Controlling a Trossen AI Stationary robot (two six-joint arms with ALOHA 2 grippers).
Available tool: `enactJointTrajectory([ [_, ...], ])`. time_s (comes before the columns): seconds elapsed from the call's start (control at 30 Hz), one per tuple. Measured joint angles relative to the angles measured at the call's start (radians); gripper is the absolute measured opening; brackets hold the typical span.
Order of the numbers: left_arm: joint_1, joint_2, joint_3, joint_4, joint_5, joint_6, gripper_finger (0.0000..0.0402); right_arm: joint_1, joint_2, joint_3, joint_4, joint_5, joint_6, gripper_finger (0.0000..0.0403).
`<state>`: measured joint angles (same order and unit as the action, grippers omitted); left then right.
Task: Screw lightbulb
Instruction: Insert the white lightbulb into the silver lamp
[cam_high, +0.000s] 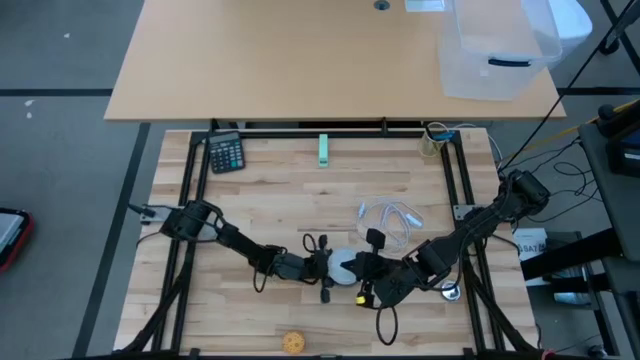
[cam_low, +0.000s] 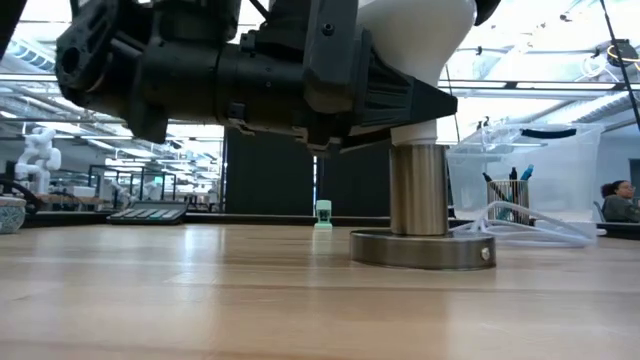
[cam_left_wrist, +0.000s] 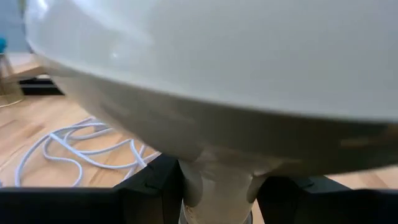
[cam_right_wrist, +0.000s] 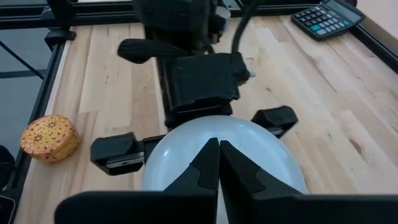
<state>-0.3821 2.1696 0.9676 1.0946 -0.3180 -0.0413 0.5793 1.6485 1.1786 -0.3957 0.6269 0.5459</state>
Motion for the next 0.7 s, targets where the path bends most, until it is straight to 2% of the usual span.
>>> enactJointTrajectory([
  [0.23, 0.058, 0.001, 0.001, 0.005, 0.239, 0.016, 0.016, 0.006, 0.0, 0.0, 0.0, -0.004, -0.004, 0.0],
  [0.37, 0.083, 0.002, 0.003, 0.006, 0.332, 0.027, 0.0161, 0.008, 0.0, 0.0, 0.001, -0.006, -0.005, 0.0],
  [0.5, 0.103, 0.002, 0.003, 0.007, 0.39, 0.022, 0.0164, 0.011, 0.0, 0.0, 0.002, -0.007, -0.006, 0.0],
  [0.7, 0.102, 0.006, 0.0, 0.018, 0.391, 0.006, 0.0197, 0.014, 0.0, 0.001, 0.009, -0.018, -0.006, 0.0],
])
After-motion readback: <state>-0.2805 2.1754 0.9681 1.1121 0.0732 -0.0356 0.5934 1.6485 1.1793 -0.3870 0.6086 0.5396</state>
